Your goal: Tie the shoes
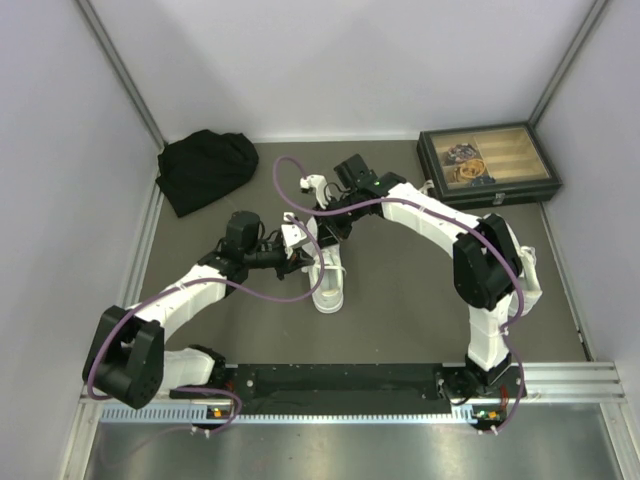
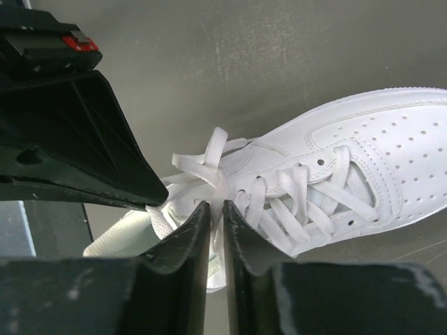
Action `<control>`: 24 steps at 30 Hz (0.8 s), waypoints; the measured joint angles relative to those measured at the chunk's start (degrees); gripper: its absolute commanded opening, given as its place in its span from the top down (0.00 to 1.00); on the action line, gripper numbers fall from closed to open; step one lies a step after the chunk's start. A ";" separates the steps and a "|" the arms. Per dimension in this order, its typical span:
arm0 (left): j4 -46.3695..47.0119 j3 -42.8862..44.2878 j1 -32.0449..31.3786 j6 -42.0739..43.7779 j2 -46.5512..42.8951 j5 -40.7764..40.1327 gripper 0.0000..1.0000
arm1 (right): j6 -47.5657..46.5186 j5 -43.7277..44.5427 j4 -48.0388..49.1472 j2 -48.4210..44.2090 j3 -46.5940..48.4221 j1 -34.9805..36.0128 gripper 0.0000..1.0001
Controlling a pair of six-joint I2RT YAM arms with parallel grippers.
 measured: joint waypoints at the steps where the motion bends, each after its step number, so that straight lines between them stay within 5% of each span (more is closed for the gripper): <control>1: 0.00 0.00 0.00 0.02 0.00 0.00 1.00 | -0.15 0.00 0.02 0.00 0.04 0.00 0.96; 24: -1.51 2.75 0.81 -0.33 1.66 -0.22 1.00 | 4.04 -3.13 3.32 -2.03 -2.38 -3.72 1.00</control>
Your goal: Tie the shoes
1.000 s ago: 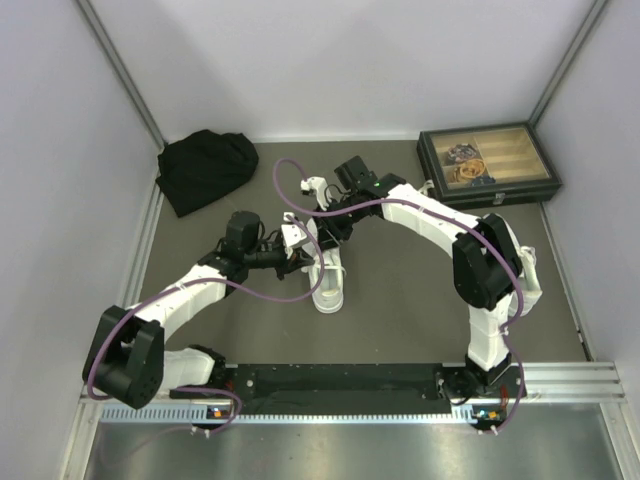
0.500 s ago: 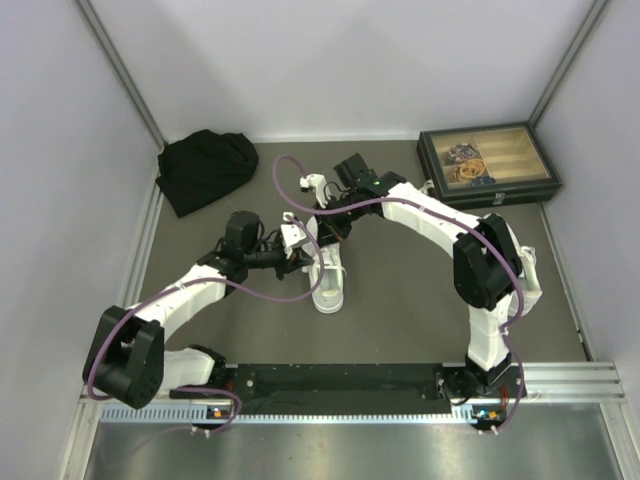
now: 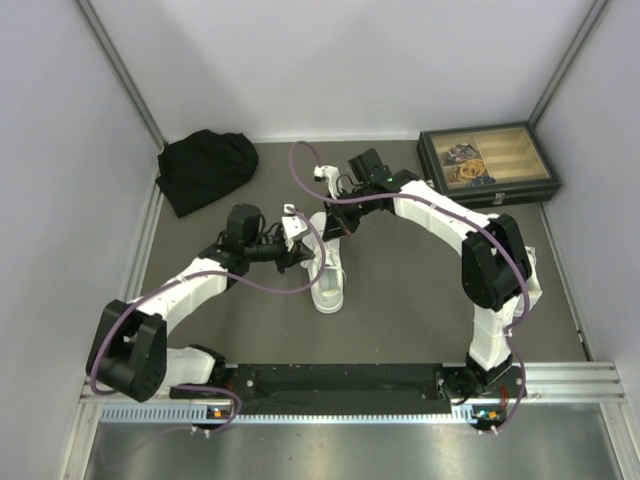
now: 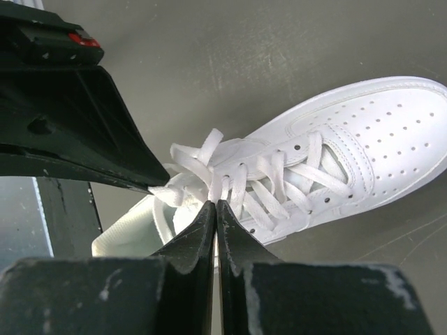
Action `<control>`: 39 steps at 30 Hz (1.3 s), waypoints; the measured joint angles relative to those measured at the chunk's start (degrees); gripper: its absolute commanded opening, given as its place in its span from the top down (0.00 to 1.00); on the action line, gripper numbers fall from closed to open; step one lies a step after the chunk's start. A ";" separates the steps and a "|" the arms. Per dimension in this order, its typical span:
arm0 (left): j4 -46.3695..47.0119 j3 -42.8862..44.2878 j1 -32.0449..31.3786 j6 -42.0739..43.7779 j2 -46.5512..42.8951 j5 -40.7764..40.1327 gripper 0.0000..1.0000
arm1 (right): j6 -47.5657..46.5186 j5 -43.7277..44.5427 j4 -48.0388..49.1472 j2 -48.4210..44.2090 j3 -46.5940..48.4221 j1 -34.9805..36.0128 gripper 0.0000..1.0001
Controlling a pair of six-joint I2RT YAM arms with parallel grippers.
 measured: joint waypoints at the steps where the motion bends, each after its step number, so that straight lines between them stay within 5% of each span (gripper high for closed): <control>1: -0.15 0.63 0.00 -0.28 0.48 -0.07 1.00 | 0.28 -0.35 0.13 -0.20 -0.28 -0.07 1.00; 39: 1.11 7.28 -0.90 -5.33 8.00 1.07 1.00 | 5.29 -6.45 4.22 -1.90 -3.06 -0.92 1.00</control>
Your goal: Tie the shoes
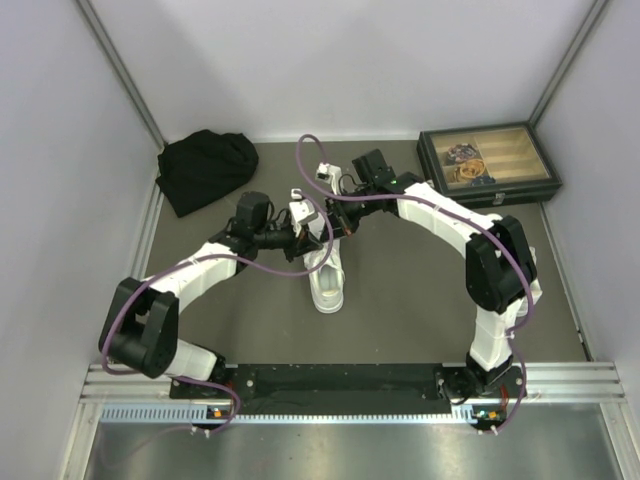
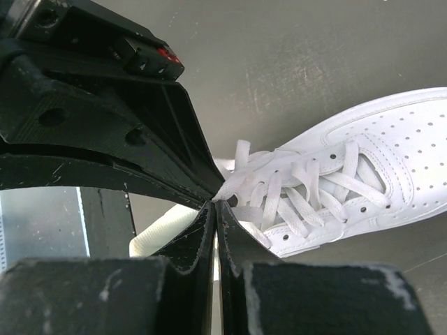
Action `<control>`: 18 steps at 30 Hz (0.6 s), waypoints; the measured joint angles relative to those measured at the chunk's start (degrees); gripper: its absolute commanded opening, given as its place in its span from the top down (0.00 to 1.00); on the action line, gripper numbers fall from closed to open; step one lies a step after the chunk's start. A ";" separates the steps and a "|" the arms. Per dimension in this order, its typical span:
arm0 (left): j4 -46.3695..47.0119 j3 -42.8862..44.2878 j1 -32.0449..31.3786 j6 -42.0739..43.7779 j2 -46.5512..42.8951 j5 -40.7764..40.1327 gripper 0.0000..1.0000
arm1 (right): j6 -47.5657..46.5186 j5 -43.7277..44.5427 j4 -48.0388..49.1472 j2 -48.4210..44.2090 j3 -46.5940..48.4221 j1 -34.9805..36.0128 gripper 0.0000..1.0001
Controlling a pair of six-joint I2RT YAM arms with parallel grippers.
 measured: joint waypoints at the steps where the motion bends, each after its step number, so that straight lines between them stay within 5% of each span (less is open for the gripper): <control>1: 0.39 0.00 -0.07 -0.26 0.11 0.04 1.00 | -0.02 0.02 -0.11 0.00 0.00 0.00 0.98; 8: 3.93 -0.11 -0.15 -1.81 2.23 0.81 1.00 | 0.74 -0.48 -1.40 -0.04 0.00 -1.07 0.70; 18: 6.60 -0.94 -0.37 -1.95 2.32 1.22 1.00 | 6.19 -2.05 -1.64 -0.44 0.00 -6.82 0.66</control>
